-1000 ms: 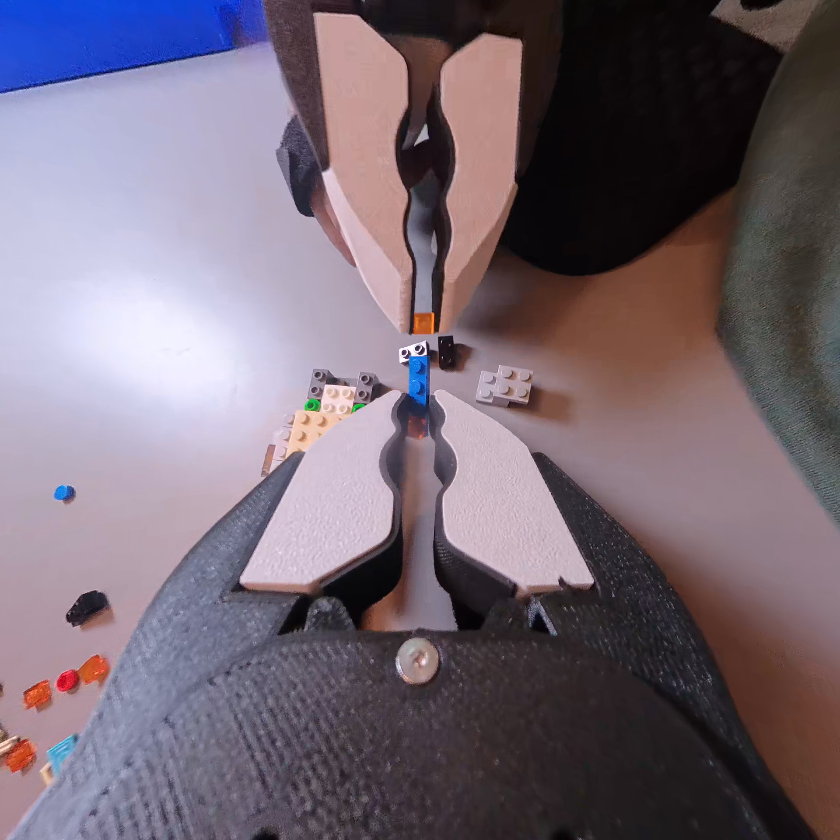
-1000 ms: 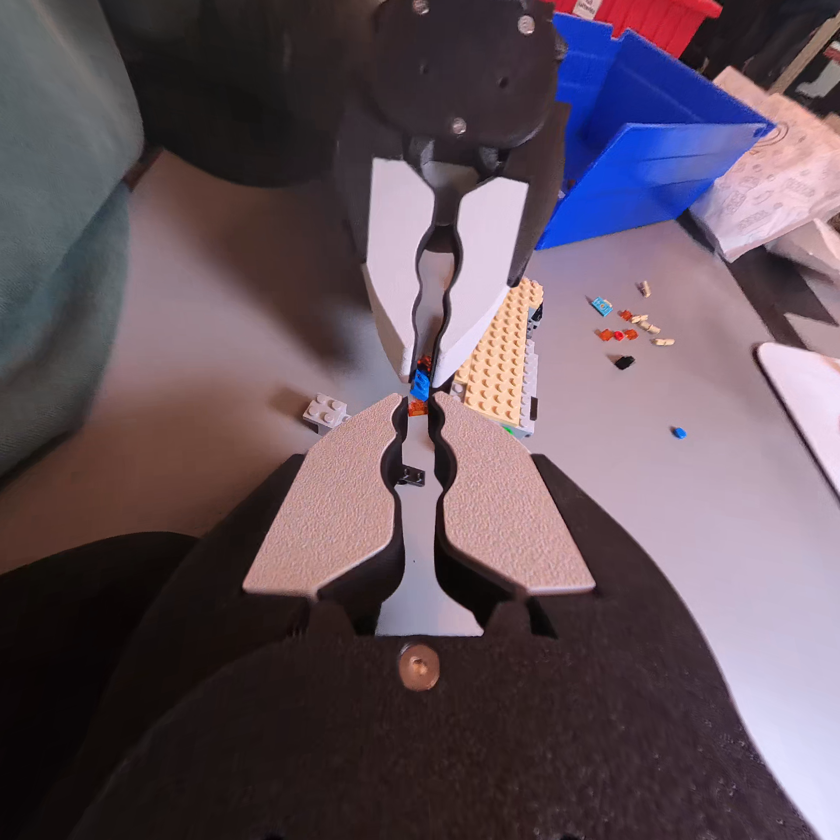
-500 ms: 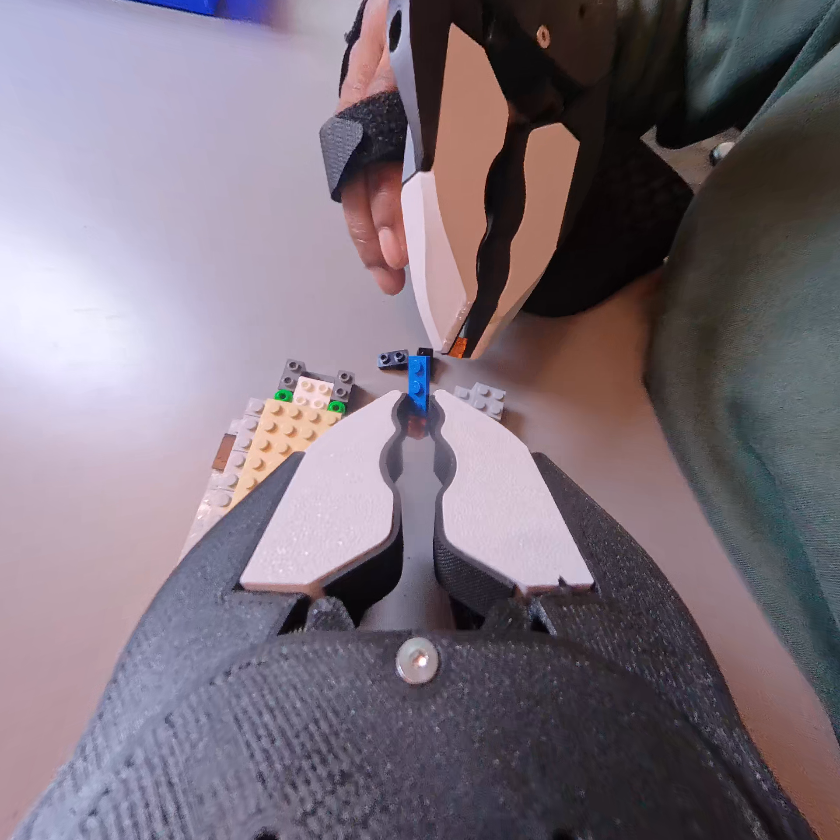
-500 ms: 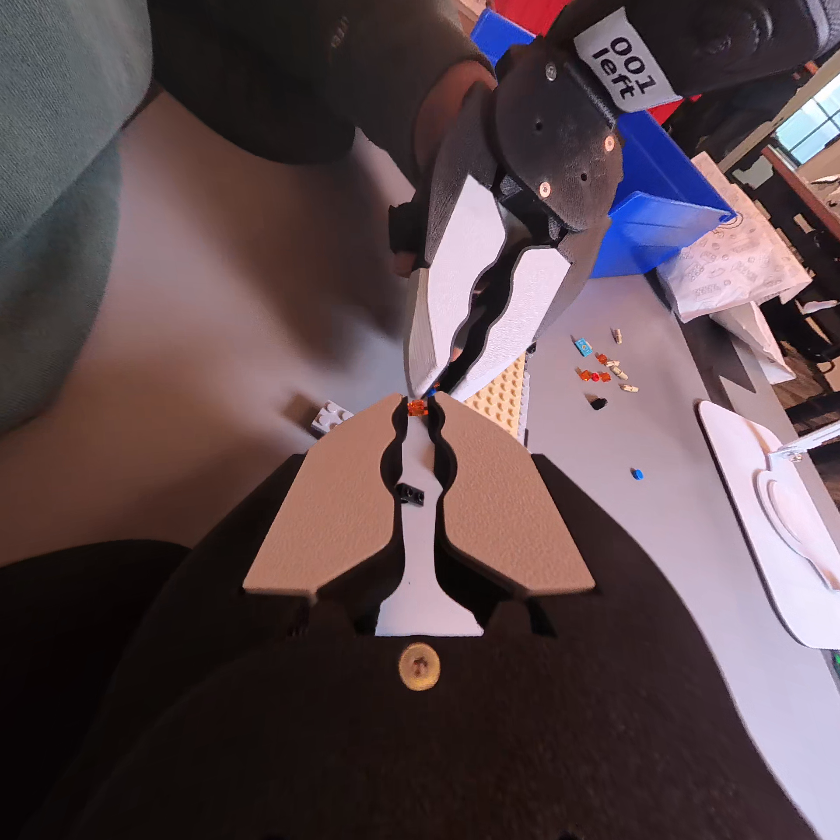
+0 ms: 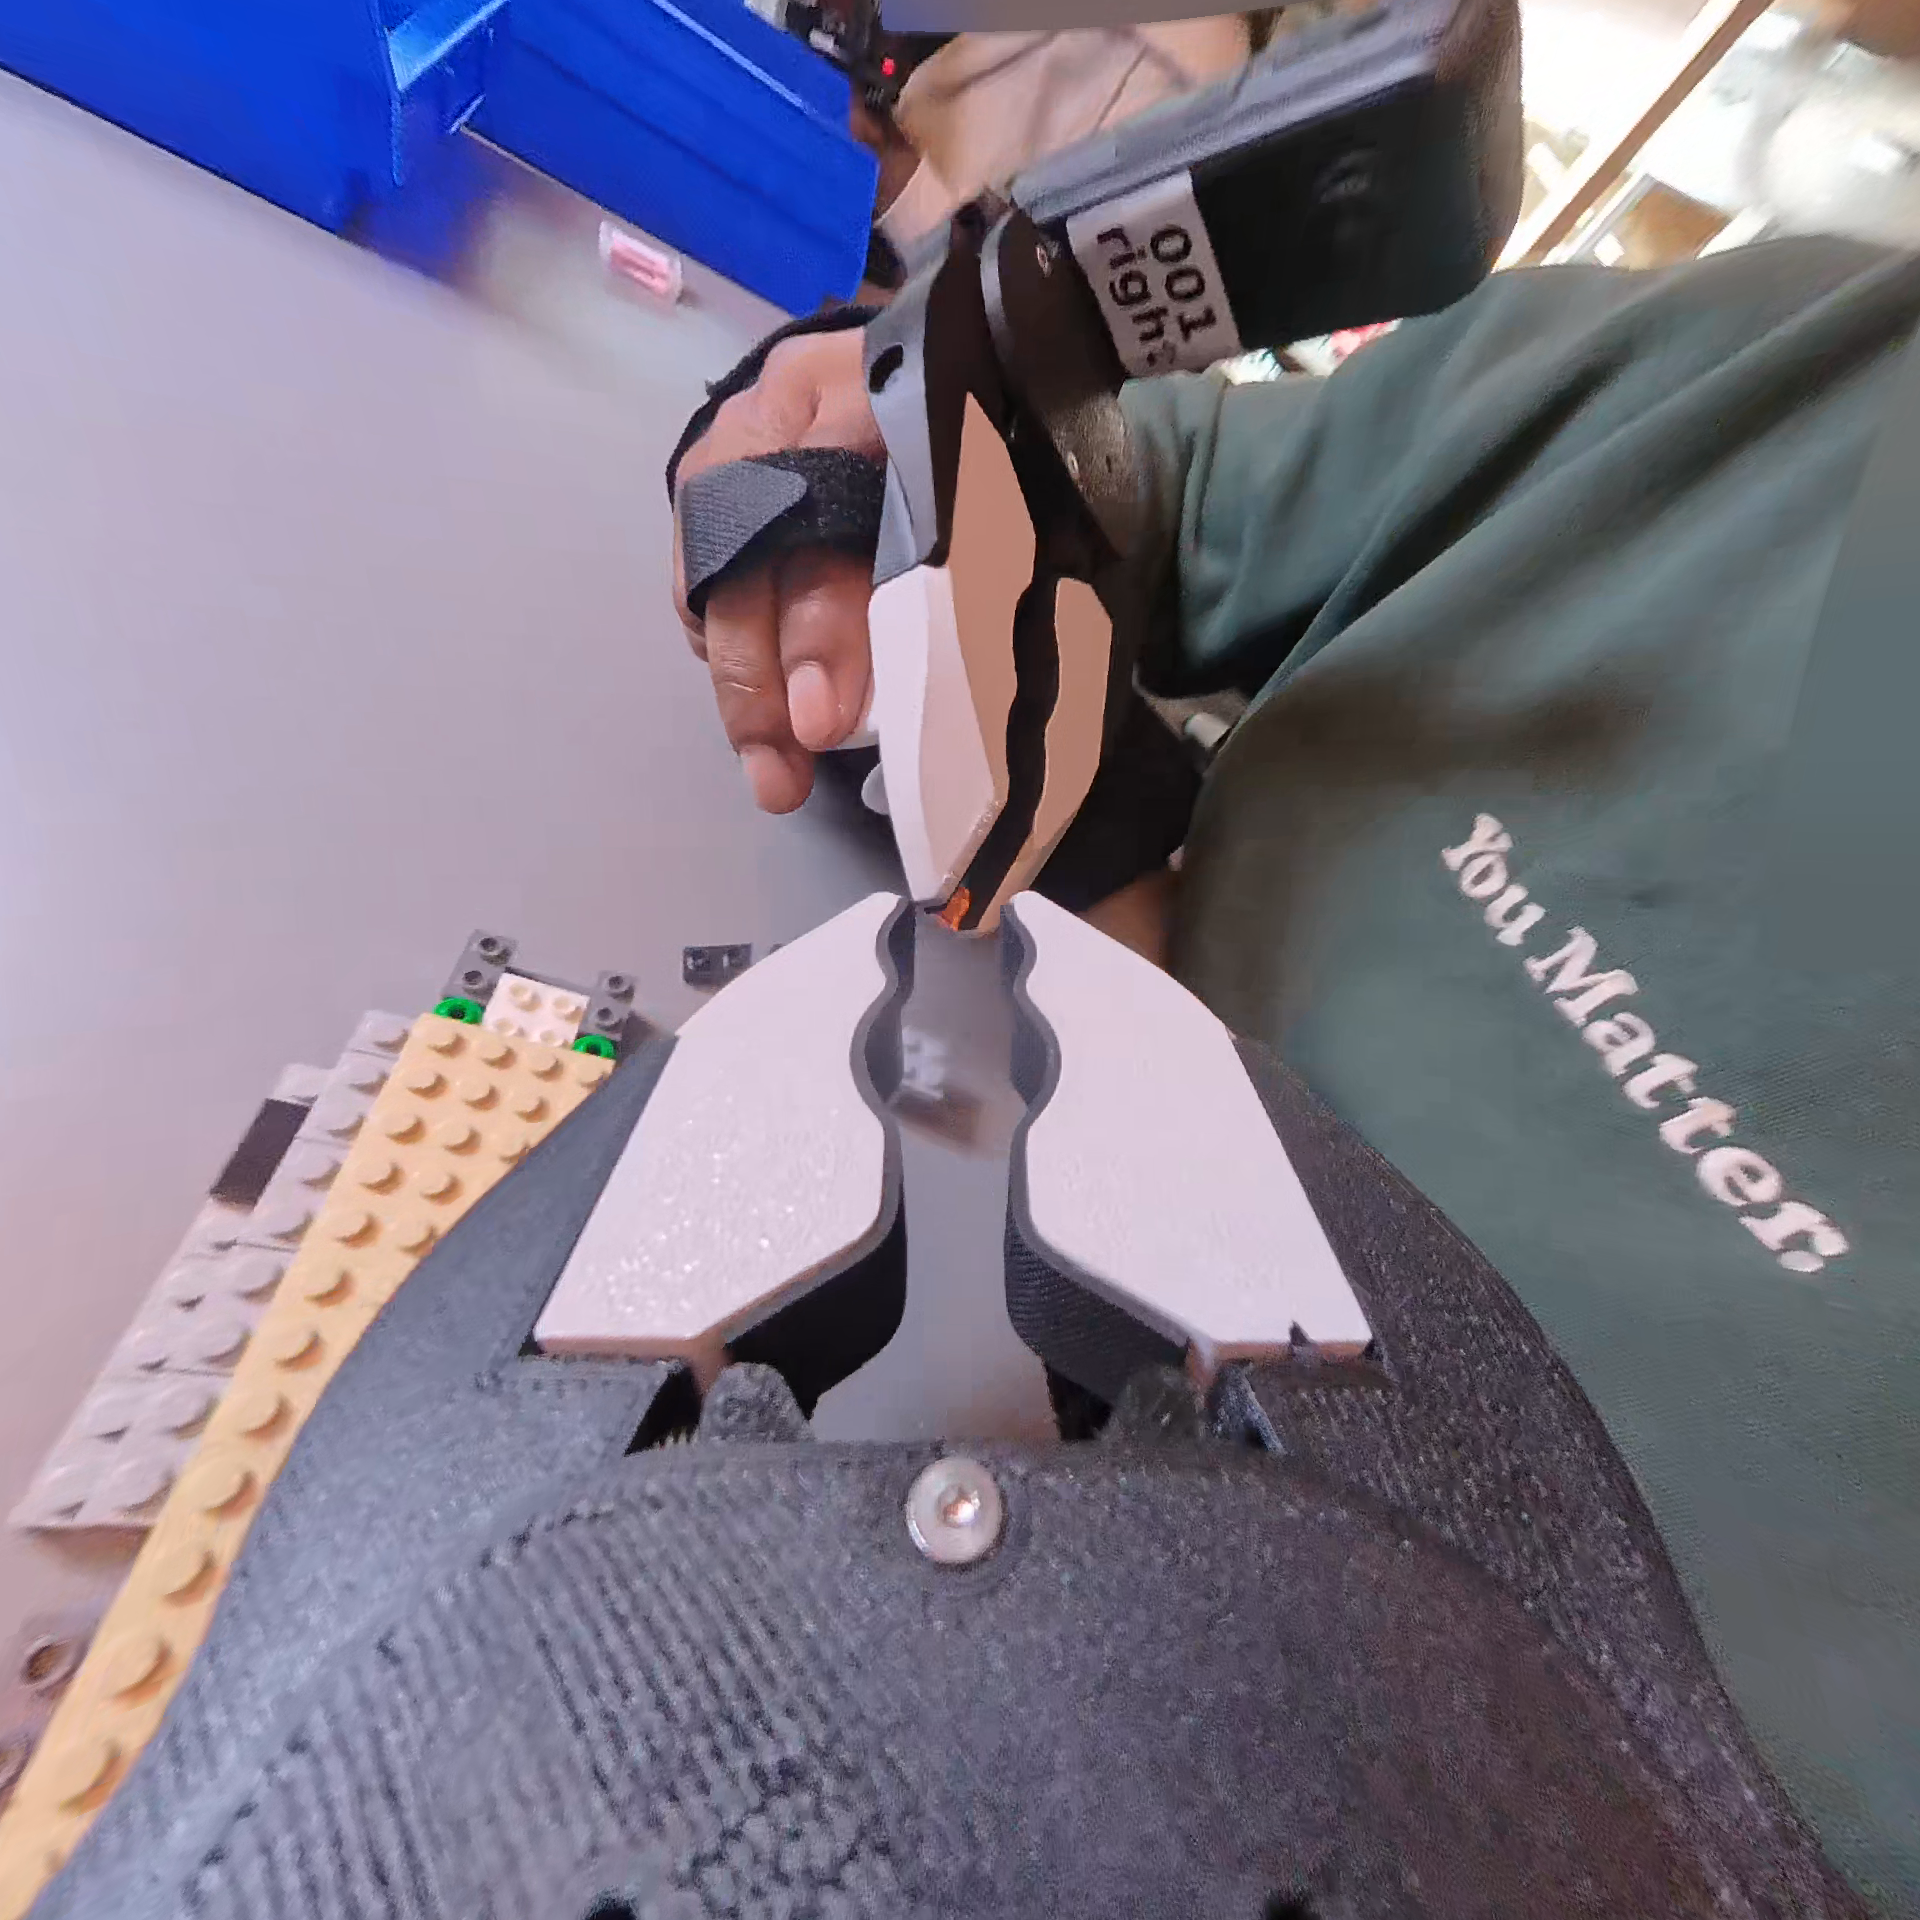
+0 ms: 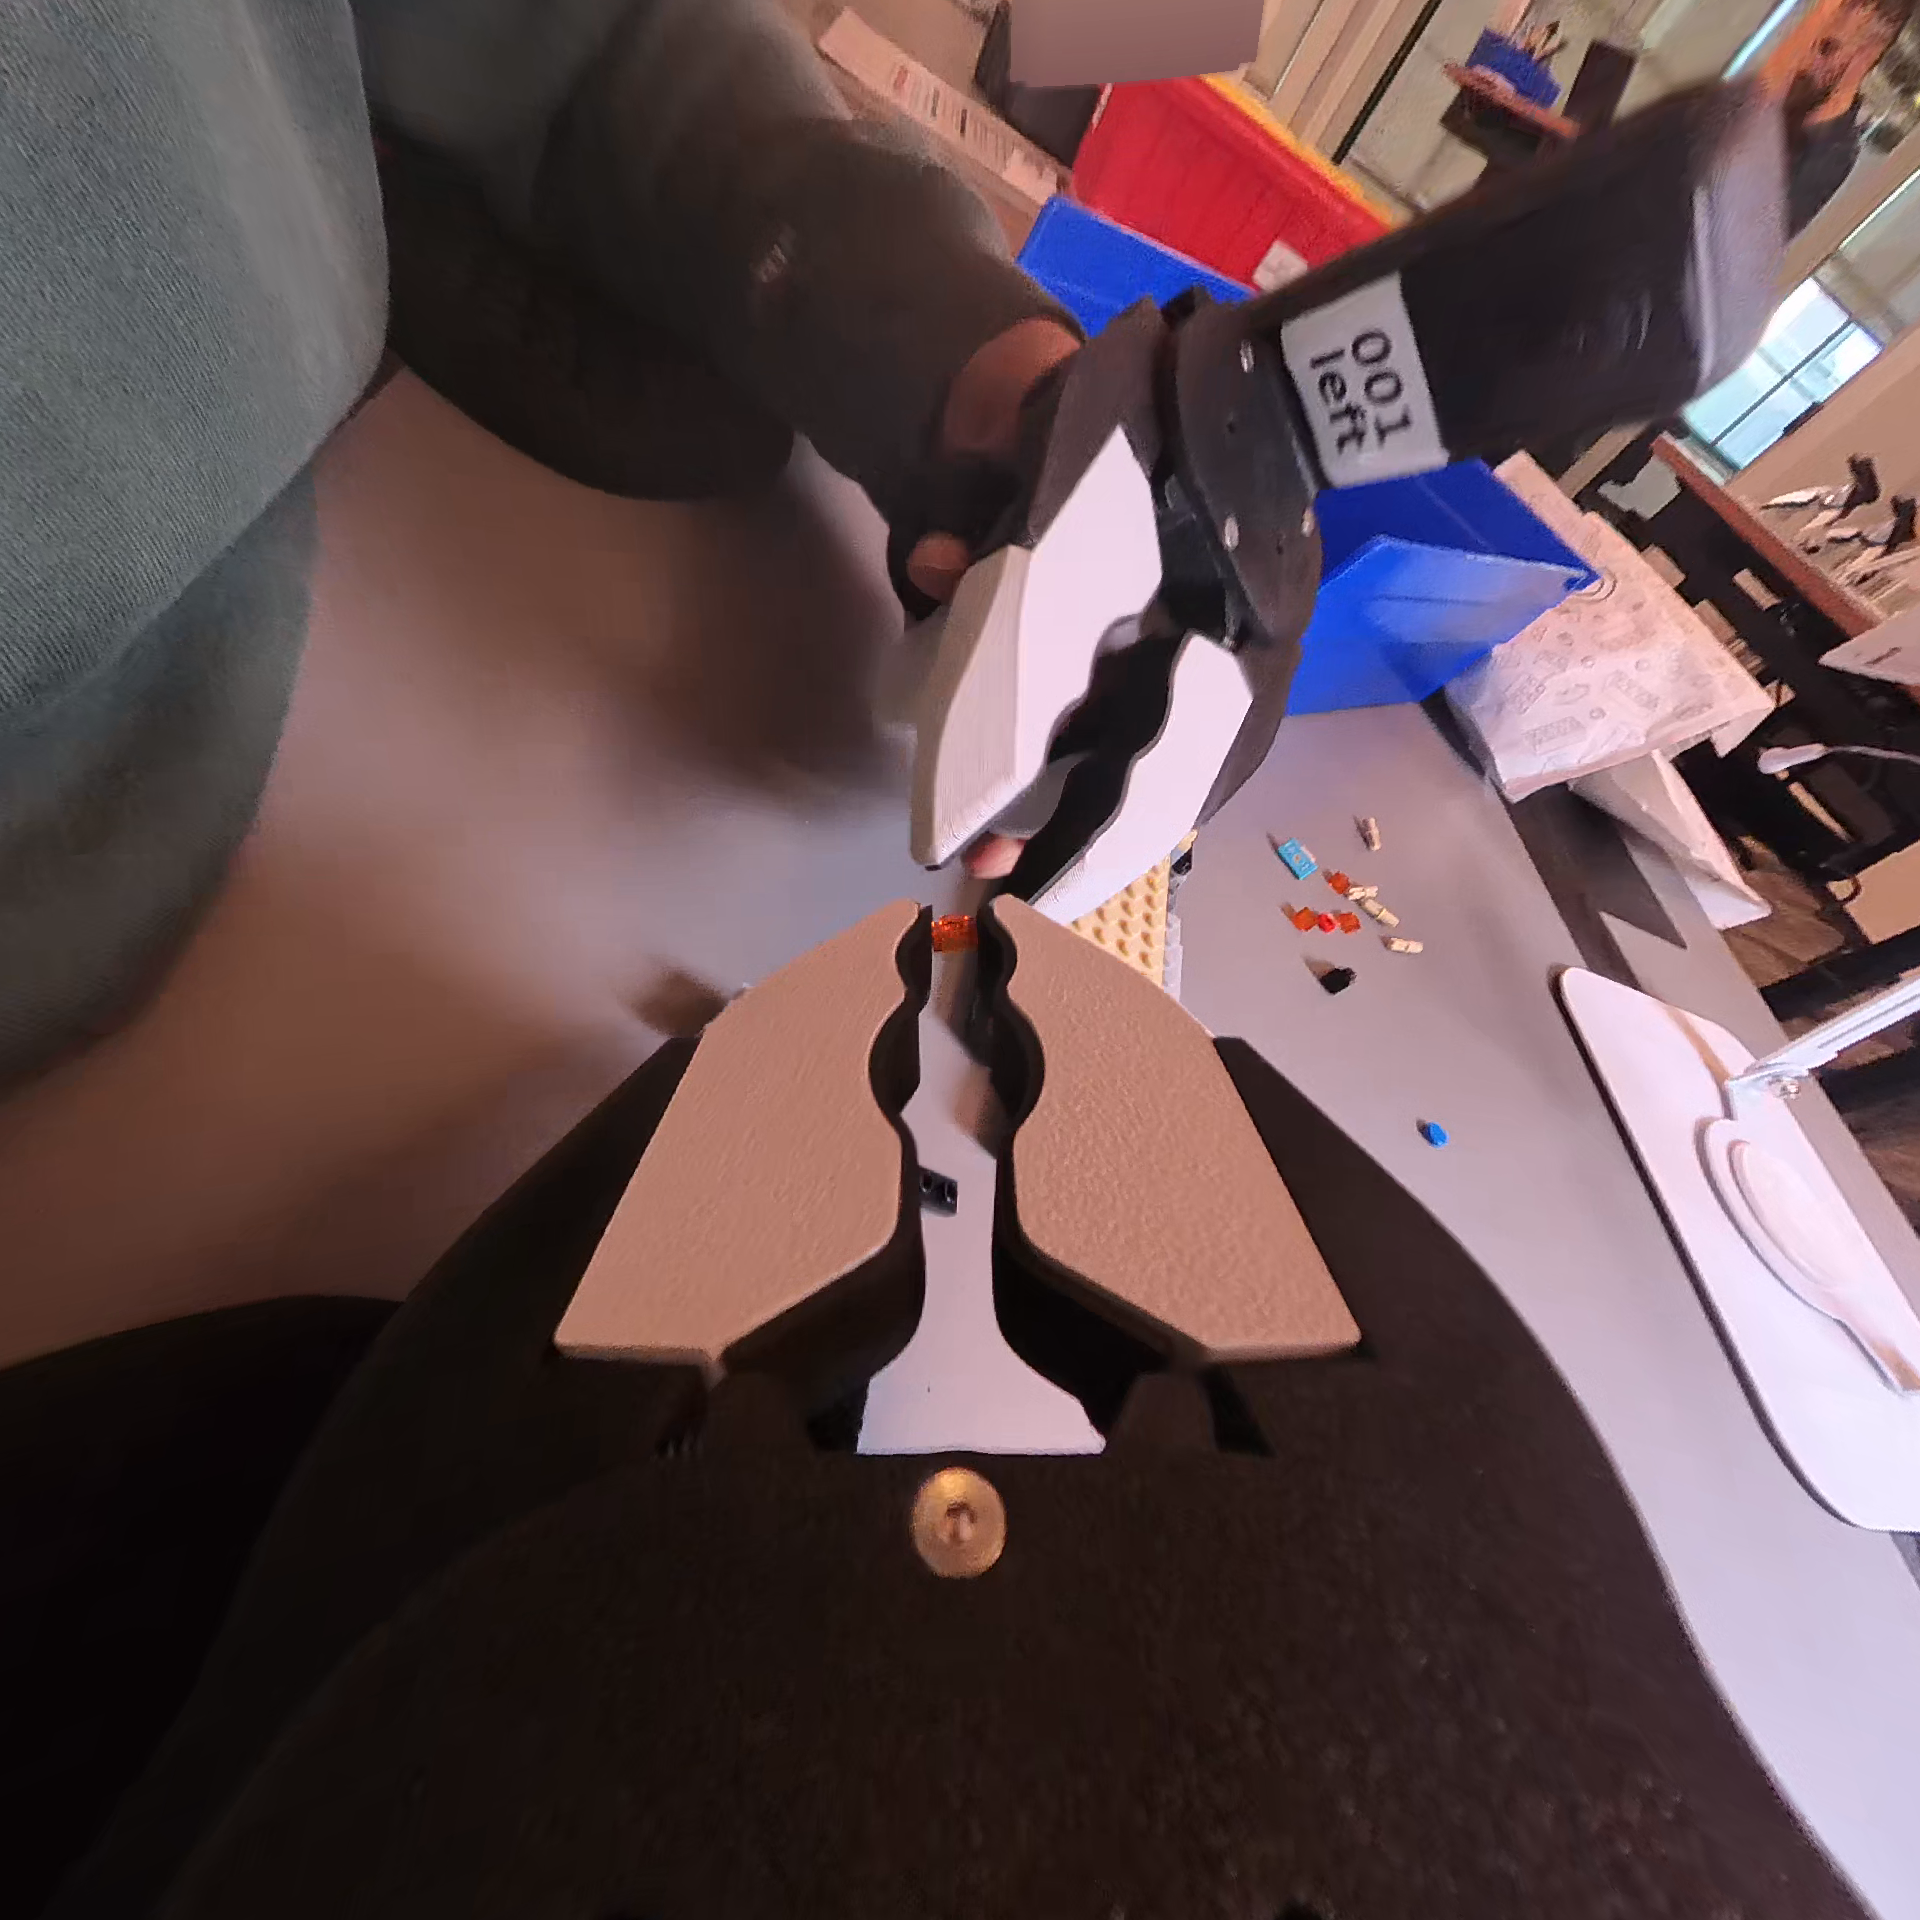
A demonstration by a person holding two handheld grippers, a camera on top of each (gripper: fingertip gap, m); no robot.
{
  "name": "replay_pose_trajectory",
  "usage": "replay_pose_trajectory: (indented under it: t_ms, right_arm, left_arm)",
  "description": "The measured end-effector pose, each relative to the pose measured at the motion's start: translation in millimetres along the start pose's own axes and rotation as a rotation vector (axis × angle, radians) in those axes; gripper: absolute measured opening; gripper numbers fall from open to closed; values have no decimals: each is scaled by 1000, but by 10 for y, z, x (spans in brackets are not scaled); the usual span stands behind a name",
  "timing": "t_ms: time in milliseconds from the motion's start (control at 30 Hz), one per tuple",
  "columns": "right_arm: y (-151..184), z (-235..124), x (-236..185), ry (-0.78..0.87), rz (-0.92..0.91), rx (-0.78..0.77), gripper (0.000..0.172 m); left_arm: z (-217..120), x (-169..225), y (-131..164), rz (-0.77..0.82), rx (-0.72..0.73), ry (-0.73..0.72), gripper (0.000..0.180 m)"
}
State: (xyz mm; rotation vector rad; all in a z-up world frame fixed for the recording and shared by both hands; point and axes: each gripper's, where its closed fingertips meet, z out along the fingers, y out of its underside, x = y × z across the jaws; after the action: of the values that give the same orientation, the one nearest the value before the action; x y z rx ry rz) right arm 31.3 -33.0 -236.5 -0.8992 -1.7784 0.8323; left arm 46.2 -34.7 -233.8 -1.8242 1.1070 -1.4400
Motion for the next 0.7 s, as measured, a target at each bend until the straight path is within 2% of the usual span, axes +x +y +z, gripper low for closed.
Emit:
replay_pose_trajectory:
  t_ms: [200, 300, 333, 367, 467, 500, 567, 700]
  right_arm:
    - [-160, -38, 34, 56, -59, 64, 8]
    - [-171, -42, 103, 102, -68, 60, 8]
    - [-143, -45, 139, 111, -62, 38, 12]
    - [-90, -57, 173, 105, -44, -1, 22]
    - [144, -114, 161, -4, 45, -140, 24]
    - [249, -123, 106, -64, 86, -201, 24]
    - [430, -129, -27, -163, 144, -302, 24]
    - [564, -108, -228, -261, 174, -384, 25]
  left_arm:
    - [4, 105, -95, -85, 68, 103, 7]
    - [-36, 66, -148, -55, 67, 56, 6]
    - [-88, -2, -168, -3, 35, -13, 5]
    - [-206, -128, -224, 78, -4, -135, 5]
    - [-1009, -745, -538, 377, -200, -725, 5]
    - [-1262, -863, -610, 430, -283, -846, 5]
    - [-1544, -1044, -566, 369, -463, -906, 6]
    - [-1747, -1468, -186, 261, -794, -869, 9]
